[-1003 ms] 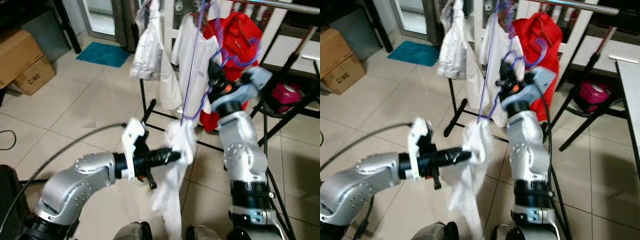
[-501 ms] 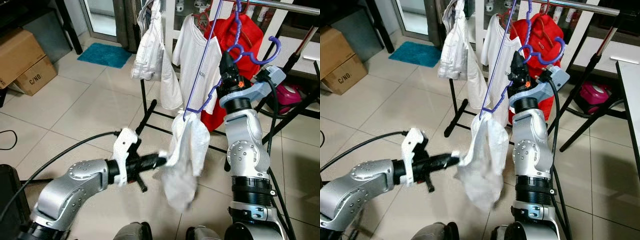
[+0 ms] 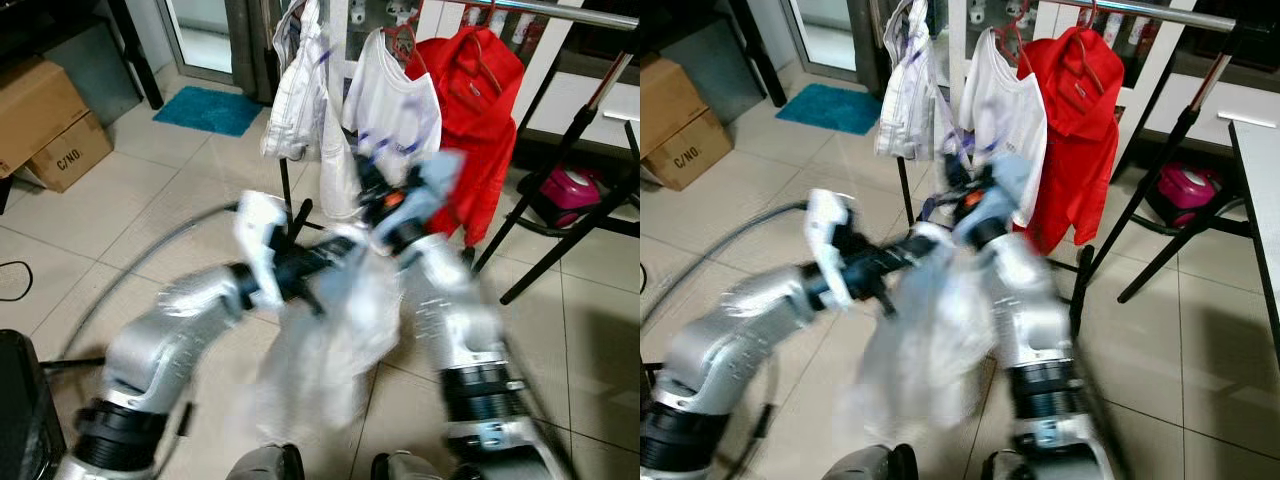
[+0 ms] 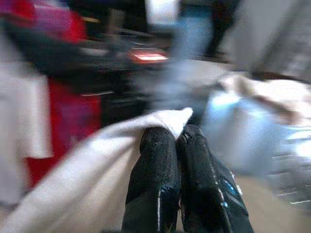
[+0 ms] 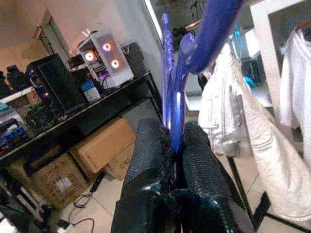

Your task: Hang hanger

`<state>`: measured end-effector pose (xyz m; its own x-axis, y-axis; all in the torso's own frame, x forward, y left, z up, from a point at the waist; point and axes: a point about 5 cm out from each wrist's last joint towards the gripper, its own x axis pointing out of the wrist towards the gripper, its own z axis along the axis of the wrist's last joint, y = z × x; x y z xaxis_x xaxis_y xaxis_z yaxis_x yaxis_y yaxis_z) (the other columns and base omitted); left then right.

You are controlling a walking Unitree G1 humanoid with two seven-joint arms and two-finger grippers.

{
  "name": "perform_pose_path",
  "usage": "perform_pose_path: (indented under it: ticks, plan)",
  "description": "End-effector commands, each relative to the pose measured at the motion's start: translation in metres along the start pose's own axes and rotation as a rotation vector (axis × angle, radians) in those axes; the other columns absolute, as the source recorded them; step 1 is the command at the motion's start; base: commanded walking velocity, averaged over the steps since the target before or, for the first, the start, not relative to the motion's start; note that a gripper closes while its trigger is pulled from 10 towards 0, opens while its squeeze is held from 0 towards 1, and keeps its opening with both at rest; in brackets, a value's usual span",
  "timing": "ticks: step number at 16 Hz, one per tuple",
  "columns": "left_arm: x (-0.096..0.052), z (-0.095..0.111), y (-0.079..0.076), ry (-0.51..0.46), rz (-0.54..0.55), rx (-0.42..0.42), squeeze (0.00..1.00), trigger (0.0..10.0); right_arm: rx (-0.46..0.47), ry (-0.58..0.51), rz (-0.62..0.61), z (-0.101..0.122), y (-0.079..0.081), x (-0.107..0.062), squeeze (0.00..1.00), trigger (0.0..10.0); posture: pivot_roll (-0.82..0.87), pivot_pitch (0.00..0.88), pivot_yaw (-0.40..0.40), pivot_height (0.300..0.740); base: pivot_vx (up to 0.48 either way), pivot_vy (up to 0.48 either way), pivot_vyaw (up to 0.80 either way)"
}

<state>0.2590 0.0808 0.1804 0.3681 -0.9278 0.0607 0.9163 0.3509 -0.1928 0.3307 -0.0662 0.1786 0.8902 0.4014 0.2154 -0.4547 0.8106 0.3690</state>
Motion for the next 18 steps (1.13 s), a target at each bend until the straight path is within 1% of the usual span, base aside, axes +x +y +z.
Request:
perform_pose_path:
  ticks: [1,2,3,4,5,6,7,8,9,10,11,12,13,14,15,16,17,18]
  plan:
    - [0.007,0.003,-0.014,-0.019,-0.093,-0.006,0.0,0.0,0.015,-0.062,-0.02,0.01,-0.003,0.004,0.0,10.0,-0.05,0.092,0.053,0.74,0.0,0.0,0.0]
    - [0.013,0.003,-0.025,-0.043,-0.152,-0.049,0.0,0.0,0.061,-0.102,-0.052,0.013,-0.006,0.007,0.0,10.0,-0.05,0.092,0.053,0.74,0.0,0.0,0.0]
    - [0.013,0.002,-0.031,-0.039,-0.183,-0.073,0.0,0.0,0.1,-0.137,-0.088,0.016,-0.011,0.009,0.0,10.0,-0.05,0.094,0.051,0.74,0.0,0.0,0.0]
    - [0.01,-0.003,-0.032,0.0,-0.174,-0.074,0.0,0.0,0.134,-0.185,-0.118,0.024,-0.015,0.01,0.0,10.0,-0.05,0.095,0.051,0.74,0.0,0.0,0.0]
    - [0.002,-0.011,-0.029,0.054,-0.148,-0.08,0.0,0.0,0.169,-0.247,-0.153,0.034,-0.023,0.009,0.0,10.0,-0.05,0.095,0.051,0.74,0.0,0.0,0.0]
    - [-0.015,-0.02,-0.023,0.108,-0.08,-0.099,0.0,0.0,0.144,-0.306,-0.197,0.047,-0.037,0.007,0.0,10.0,-0.05,0.099,0.051,0.74,0.0,0.0,0.0]
    - [-0.028,-0.023,-0.015,0.128,-0.004,-0.098,0.0,0.0,0.126,-0.323,-0.212,0.053,-0.045,0.005,0.0,10.0,-0.05,0.1,0.05,0.74,0.0,0.0,0.0]
    - [-0.05,-0.027,0.007,0.145,0.222,-0.088,0.0,0.0,0.085,-0.323,-0.239,0.057,-0.058,-0.002,0.0,10.0,-0.05,0.105,0.046,0.74,0.0,0.0,0.0]
    - [-0.065,-0.026,0.03,0.123,0.454,-0.088,0.0,0.2,0.052,-0.26,-0.236,0.053,-0.064,-0.008,0.0,10.0,-0.04,0.107,0.043,0.74,0.0,0.0,0.0]
    - [-0.088,-0.019,0.053,0.069,0.665,-0.077,0.0,7.2,-0.077,-0.065,-0.227,0.03,-0.066,-0.029,0.0,10.0,-0.04,0.119,0.044,0.74,0.0,0.0,0.0]
    - [-0.091,-0.018,0.054,0.046,0.707,-0.044,0.0,10.0,-0.066,0.018,-0.221,0.017,-0.061,-0.042,0.0,10.0,-0.05,0.136,0.039,0.74,0.0,0.0,0.0]
    - [-0.1,-0.021,0.059,0.017,0.856,-0.002,0.0,10.0,-0.082,0.093,-0.213,0.003,-0.052,-0.06,0.0,10.0,-0.05,0.143,0.039,0.74,0.0,0.0,0.0]
    - [-0.106,-0.027,0.059,0.009,0.929,-0.011,0.0,10.0,-0.116,0.13,-0.238,-0.004,-0.052,-0.069,0.0,10.0,-0.06,0.15,0.039,0.74,0.0,0.0,0.0]
    - [-0.111,-0.034,0.057,-0.006,1.007,0.037,0.0,10.0,-0.118,0.168,-0.283,-0.012,-0.053,-0.083,0.0,10.0,-0.06,0.154,0.038,0.74,0.0,0.0,0.0]
    - [-0.113,-0.035,0.054,-0.026,1.052,0.074,0.0,10.0,-0.189,0.124,-0.367,-0.012,-0.058,-0.092,0.0,10.0,-0.06,0.158,0.036,0.74,0.0,0.0,-0.8]
    - [-0.112,-0.033,0.052,-0.033,1.067,0.133,0.0,10.0,-0.148,0.155,-0.389,-0.015,-0.06,-0.098,0.0,10.0,-0.05,0.161,0.035,0.74,0.0,0.0,-0.8]
    - [-0.102,-0.031,0.05,0.02,1.06,0.173,0.0,10.0,-0.086,0.128,-0.382,-0.014,-0.059,-0.099,0.0,10.0,-0.05,0.161,0.034,0.74,0.0,0.0,-0.8]
    - [-0.097,-0.029,0.048,-0.009,0.998,0.165,0.0,10.0,-0.051,0.114,-0.369,-0.015,-0.057,-0.098,0.0,10.0,-0.05,0.161,0.036,0.74,0.0,0.0,-0.8]
